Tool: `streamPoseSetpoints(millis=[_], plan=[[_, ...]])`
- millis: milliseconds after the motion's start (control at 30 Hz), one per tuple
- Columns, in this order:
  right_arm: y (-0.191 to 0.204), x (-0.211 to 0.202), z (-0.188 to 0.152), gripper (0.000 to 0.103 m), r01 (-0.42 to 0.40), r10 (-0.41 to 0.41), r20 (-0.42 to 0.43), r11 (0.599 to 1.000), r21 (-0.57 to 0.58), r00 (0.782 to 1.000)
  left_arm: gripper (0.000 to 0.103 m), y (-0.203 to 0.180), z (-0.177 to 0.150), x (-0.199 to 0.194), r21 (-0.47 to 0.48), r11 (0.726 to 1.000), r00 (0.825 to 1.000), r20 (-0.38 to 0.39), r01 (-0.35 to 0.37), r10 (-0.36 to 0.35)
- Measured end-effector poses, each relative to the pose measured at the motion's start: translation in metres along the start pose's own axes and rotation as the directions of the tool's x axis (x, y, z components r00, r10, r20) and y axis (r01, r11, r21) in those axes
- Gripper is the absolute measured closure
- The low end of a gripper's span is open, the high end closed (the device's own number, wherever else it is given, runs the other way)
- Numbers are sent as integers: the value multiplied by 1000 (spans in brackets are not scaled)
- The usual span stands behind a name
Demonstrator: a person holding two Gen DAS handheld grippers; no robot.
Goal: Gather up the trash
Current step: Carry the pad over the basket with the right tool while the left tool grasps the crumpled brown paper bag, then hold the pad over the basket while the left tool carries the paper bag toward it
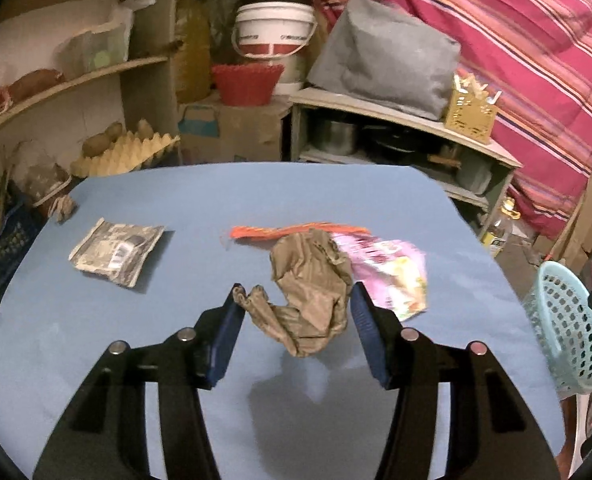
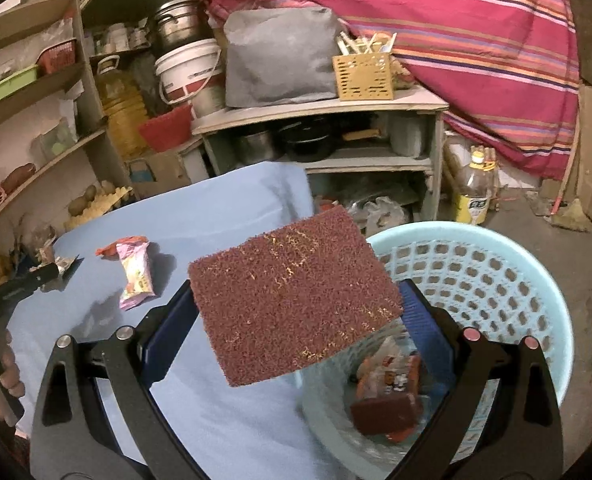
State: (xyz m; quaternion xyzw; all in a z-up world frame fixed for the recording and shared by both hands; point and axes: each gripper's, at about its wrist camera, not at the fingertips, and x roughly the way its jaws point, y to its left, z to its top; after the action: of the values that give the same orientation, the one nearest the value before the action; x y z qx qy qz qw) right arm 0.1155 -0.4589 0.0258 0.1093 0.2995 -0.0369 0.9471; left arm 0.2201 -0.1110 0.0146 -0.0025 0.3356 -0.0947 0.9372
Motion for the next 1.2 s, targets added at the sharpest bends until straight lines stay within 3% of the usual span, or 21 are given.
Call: streamPoseSetpoints(millis=[267, 467, 767, 1200], plan=[[-34, -12, 2, 8, 141, -140, 20, 990, -14, 990, 49, -58, 5, -6, 45, 997, 997, 30, 70, -71], [-62, -10, -5, 8, 200, -200, -10, 980, 10, 980, 49, -97, 6, 0, 78, 992, 994, 33, 103, -106], [-86, -12, -10, 8, 214, -212, -29, 976, 47, 977, 49, -147, 7, 3, 132, 976, 982, 43, 174, -181], [-92, -4, -11, 7, 195, -192, -59, 979, 56, 980, 49, -200, 2, 17, 197, 948, 966, 11, 250, -257]])
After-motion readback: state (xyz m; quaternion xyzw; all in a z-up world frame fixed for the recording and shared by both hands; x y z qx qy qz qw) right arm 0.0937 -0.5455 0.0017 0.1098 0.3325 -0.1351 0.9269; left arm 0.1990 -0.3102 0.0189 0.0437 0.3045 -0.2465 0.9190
